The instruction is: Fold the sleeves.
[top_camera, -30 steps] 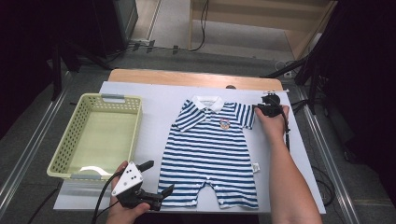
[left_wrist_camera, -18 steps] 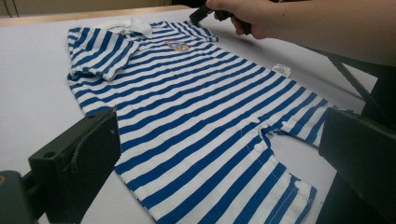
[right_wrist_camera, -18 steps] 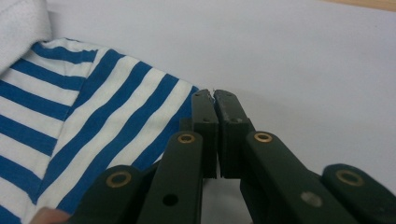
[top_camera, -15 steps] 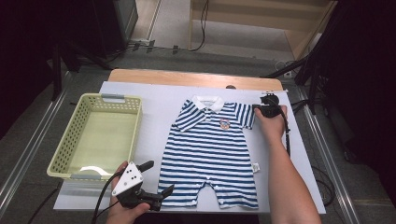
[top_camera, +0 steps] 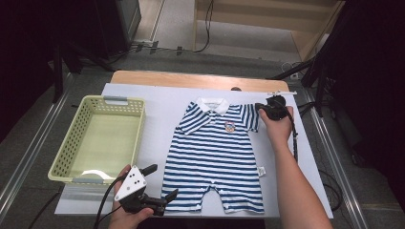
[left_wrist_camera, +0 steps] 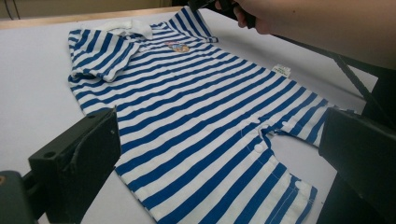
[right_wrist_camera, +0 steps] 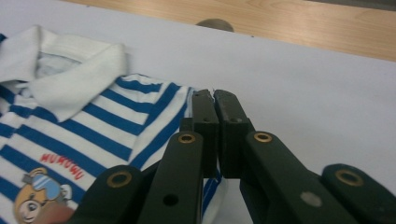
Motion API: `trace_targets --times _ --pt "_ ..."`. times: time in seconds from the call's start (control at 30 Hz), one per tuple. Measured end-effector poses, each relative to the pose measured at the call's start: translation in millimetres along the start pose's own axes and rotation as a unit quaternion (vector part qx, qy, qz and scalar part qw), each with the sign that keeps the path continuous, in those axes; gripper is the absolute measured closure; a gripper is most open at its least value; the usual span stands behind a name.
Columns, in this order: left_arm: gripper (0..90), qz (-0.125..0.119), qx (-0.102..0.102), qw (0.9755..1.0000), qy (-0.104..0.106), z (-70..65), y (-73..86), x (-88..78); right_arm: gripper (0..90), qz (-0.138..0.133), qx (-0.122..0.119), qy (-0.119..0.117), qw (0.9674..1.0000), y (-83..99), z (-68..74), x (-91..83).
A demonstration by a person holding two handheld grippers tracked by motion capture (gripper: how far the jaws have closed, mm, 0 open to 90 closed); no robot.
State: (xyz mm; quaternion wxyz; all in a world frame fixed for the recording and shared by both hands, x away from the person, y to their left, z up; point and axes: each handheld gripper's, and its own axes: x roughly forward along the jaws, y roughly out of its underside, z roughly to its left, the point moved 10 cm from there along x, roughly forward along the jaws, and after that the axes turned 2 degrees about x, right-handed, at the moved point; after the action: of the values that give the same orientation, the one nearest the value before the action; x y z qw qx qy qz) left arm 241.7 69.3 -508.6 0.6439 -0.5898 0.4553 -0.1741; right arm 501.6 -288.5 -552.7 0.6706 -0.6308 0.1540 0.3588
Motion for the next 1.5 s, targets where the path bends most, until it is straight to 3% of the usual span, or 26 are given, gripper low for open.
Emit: trace_targets --times 0.63,1.1,1.5 --pt "0.0 0.001 0.003 1.0000 0.001 -2.5 -0.3 0.2 85.8 -0.026 -0.034 -0.041 0.9982 -1.0 51.5 -11.6" --pt "0.0 0.000 0.003 1.0000 0.003 -3.1 -0.8 -0.8 85.8 -0.013 -0.052 -0.070 0.9961 11.5 97.3 4.0" --pt "0.0 -0.003 0.002 1.0000 0.003 -3.4 -1.3 -1.2 85.8 0.012 -0.070 -0.079 0.9944 23.0 124.7 23.0"
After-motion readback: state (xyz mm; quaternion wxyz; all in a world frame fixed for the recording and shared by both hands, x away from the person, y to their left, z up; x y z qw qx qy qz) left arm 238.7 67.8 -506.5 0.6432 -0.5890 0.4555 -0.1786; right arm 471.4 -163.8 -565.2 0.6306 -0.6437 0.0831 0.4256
